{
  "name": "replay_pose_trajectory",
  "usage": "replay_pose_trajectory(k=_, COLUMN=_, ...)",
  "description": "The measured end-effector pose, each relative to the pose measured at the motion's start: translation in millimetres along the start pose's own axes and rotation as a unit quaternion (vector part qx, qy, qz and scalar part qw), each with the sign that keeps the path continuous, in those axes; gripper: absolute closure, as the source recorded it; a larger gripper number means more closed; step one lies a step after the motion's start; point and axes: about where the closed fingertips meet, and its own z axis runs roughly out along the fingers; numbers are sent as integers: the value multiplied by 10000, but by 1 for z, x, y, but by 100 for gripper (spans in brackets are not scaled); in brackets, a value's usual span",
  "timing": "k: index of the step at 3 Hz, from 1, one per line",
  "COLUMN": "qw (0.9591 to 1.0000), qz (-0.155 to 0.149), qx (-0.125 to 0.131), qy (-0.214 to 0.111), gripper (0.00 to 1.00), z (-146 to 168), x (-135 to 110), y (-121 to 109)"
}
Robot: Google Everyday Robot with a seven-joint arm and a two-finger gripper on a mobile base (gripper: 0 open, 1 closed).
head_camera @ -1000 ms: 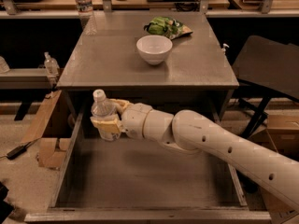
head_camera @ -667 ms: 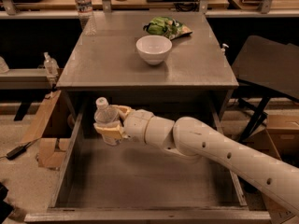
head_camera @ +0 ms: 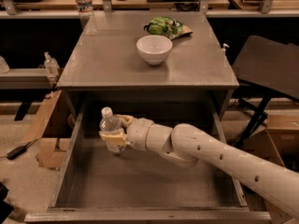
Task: Place blue plastic bottle into top drawer
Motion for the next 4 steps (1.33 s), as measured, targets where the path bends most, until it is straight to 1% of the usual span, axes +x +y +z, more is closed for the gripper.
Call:
replay_pose_trajectory(k=1, qw=9994, qz=323, qx=4, qy=112, gripper=100, z=5, x=27, y=2)
replay_pose_trajectory(k=2, qw=9994, qz=319, qx=1, qy=109, gripper=81, z=5, x=26, y=2)
replay_pose_trajectory(k=4, qw=9994, qz=316, qx=-14, qy=106, gripper=35, z=6, x=25, y=3)
